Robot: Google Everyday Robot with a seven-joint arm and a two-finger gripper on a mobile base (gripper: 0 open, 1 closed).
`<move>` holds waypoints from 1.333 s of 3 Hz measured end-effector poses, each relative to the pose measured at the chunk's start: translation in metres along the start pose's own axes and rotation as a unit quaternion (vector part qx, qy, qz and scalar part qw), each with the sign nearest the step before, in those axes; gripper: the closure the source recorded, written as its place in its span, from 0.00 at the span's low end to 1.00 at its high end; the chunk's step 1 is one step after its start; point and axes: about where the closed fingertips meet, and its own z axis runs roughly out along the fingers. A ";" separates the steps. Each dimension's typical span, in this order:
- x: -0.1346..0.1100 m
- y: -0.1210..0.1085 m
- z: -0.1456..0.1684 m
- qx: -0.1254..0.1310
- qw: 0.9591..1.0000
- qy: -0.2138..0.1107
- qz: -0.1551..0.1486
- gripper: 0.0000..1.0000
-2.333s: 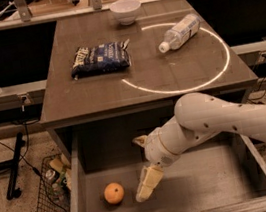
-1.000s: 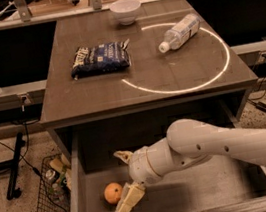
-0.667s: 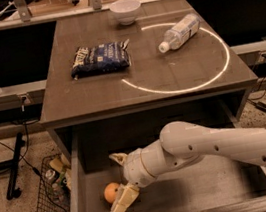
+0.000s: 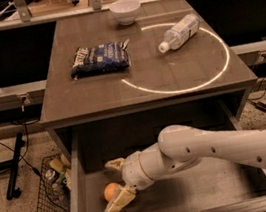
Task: Pick orange from top drawer and place on counter
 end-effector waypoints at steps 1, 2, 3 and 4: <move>0.008 0.002 -0.002 0.002 1.000 -0.003 0.008 0.49; 0.010 0.003 -0.007 0.006 1.000 -0.005 0.010 0.72; -0.036 -0.009 -0.065 0.045 0.998 -0.022 -0.023 1.00; -0.071 -0.020 -0.124 0.064 0.997 -0.021 -0.040 1.00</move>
Offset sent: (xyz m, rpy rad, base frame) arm -0.0022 -0.0193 -0.0035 0.0112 0.0088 -0.0413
